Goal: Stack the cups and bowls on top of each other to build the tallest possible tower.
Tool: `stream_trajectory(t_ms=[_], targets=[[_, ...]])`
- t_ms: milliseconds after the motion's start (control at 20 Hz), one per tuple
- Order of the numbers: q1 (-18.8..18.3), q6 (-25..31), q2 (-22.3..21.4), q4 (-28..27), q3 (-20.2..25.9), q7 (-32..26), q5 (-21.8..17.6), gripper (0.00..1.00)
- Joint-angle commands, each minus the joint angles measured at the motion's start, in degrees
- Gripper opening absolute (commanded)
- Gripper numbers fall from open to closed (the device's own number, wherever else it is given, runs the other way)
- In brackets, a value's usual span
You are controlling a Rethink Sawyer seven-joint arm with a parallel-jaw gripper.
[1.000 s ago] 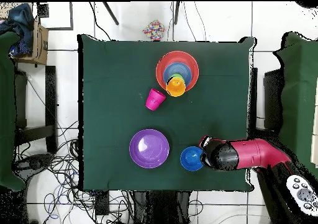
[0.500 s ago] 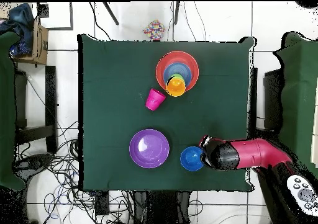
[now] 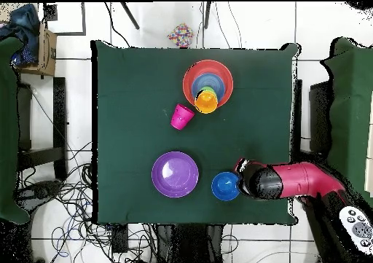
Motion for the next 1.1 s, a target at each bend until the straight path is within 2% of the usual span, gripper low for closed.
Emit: stream_trajectory(t_ms=[50,450,1100], targets=[[-0.31,5.64,-1.07,-1.05,4.59,-18.93,-1.22,1.0],[-1.87,7.09,-2.31,-0.79,5.26,-21.7,-0.22,1.0],[-2.07,1.66,2.4,-1.86,2.98,-19.32,-4.08,1.0]])
